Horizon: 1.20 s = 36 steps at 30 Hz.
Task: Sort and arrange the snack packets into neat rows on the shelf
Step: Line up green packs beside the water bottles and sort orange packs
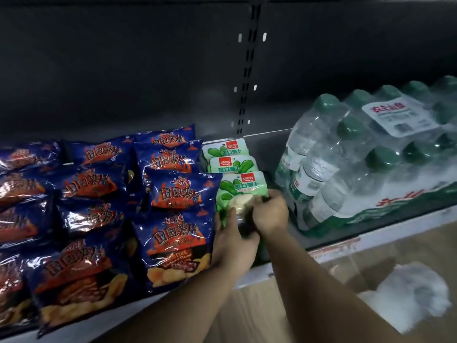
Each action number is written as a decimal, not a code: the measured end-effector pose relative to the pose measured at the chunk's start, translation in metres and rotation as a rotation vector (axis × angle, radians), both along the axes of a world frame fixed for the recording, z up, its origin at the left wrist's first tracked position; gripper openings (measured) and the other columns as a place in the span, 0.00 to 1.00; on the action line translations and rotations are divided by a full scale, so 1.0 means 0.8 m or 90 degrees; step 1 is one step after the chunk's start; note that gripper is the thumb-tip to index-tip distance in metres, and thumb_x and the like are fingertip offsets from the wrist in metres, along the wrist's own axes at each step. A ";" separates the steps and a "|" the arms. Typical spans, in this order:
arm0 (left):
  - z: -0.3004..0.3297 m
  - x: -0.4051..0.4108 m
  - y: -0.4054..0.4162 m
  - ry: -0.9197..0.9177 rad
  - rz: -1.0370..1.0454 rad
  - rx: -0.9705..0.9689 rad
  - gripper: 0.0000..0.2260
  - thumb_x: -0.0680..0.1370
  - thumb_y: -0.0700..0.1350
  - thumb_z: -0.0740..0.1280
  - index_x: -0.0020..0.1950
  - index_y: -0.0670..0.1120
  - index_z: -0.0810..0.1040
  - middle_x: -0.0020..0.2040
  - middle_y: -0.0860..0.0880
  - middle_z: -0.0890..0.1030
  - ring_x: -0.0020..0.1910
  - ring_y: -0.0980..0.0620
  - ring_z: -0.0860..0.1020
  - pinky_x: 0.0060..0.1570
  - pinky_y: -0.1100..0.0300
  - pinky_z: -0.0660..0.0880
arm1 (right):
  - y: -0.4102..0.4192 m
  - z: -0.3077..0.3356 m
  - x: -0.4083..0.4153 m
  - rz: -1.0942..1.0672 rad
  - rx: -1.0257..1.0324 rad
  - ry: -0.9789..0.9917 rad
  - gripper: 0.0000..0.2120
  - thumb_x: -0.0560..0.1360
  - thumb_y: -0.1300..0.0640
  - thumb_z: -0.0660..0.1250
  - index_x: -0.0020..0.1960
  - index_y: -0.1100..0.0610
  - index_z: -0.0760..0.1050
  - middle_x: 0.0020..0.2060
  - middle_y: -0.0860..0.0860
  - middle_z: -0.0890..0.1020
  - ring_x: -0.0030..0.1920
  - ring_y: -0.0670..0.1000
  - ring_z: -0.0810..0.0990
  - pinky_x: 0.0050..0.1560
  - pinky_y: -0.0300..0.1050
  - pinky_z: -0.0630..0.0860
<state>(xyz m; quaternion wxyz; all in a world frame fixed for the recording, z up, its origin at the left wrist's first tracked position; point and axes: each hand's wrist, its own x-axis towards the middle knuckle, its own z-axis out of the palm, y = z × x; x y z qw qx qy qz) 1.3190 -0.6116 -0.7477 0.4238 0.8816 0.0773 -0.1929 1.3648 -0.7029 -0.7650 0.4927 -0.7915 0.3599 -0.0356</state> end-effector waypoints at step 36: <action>0.002 -0.007 -0.004 0.025 -0.126 0.128 0.33 0.79 0.48 0.60 0.79 0.50 0.44 0.78 0.45 0.36 0.77 0.46 0.46 0.75 0.56 0.49 | 0.011 0.002 -0.007 0.190 -0.266 0.105 0.22 0.77 0.50 0.61 0.69 0.55 0.67 0.65 0.56 0.70 0.65 0.58 0.66 0.63 0.50 0.64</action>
